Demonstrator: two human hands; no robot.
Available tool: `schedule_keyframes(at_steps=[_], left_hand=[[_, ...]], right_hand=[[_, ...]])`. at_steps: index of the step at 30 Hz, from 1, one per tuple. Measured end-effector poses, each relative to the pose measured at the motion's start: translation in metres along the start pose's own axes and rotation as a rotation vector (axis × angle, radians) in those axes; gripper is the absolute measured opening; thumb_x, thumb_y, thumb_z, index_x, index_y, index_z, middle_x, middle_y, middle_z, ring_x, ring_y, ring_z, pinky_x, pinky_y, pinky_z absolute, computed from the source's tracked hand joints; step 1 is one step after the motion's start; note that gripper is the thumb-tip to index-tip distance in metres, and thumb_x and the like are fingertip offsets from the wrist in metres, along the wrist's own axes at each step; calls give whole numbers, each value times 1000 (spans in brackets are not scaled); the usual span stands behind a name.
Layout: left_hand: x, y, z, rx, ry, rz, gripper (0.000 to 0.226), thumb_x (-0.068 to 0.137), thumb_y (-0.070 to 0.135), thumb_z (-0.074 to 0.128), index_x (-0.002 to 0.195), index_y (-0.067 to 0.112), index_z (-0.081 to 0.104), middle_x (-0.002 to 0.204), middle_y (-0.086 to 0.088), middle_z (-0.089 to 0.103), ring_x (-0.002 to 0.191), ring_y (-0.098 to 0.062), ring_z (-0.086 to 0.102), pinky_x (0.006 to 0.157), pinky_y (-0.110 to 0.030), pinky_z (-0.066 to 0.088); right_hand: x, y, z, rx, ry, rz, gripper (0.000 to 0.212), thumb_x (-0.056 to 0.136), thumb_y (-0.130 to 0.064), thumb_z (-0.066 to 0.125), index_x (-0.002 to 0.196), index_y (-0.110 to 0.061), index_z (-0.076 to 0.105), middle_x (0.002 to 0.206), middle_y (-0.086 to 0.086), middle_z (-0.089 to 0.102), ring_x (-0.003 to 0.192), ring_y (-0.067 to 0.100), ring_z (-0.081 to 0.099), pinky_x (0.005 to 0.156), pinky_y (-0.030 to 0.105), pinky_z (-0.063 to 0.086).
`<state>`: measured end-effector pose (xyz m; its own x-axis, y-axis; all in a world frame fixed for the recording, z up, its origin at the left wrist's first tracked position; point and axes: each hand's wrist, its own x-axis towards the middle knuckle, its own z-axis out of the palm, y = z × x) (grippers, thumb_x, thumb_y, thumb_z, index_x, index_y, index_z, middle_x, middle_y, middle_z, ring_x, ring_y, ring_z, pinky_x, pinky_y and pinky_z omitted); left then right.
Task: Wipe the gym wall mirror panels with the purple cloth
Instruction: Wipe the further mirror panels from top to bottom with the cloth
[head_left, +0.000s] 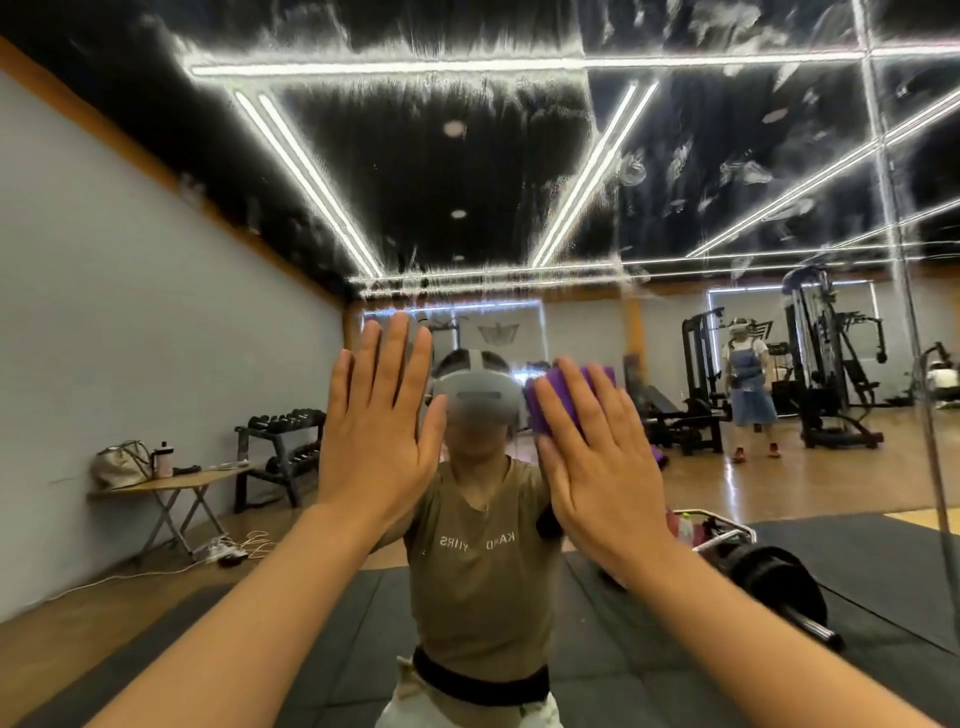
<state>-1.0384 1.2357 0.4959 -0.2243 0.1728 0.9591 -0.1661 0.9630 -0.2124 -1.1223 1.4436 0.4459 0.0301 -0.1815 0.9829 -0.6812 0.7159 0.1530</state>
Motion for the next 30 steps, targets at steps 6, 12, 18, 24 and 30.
schedule_keyframes(at_steps=[6,12,18,24,30], left_hand=[[-1,-1,0,21,11,20,67,105,46,21,162,13,9,170,-9,0,156,-25,-3,125,-42,-4],[-2,-1,0,-19,9,10,67,105,45,24,162,15,7,170,-5,-3,156,-22,-6,125,-42,-5],[-26,6,-3,-85,-43,-42,66,104,46,21,163,19,6,170,-1,-6,156,-18,-9,125,-39,-8],[-47,-1,-3,-41,-72,1,68,104,45,26,163,21,2,170,0,-9,156,-19,-8,125,-39,-6],[-49,-4,-6,-53,-108,6,69,104,47,25,162,24,-6,169,2,-14,156,-17,-10,124,-38,-7]], right_hand=[[116,15,-9,30,35,92,59,107,-39,22,161,-18,15,168,10,16,156,28,8,125,30,-7],[39,-7,2,35,73,116,59,107,-34,32,161,-15,19,169,11,15,156,26,8,127,37,0],[-91,-29,10,-10,3,97,60,103,-33,37,160,-17,23,168,9,20,155,30,16,126,45,12],[-110,-31,10,-7,-38,94,60,103,-33,38,159,-16,25,167,9,21,155,30,16,124,48,15],[-45,-15,1,26,-15,62,58,105,-34,35,159,-14,26,166,13,23,155,28,13,127,42,8]])
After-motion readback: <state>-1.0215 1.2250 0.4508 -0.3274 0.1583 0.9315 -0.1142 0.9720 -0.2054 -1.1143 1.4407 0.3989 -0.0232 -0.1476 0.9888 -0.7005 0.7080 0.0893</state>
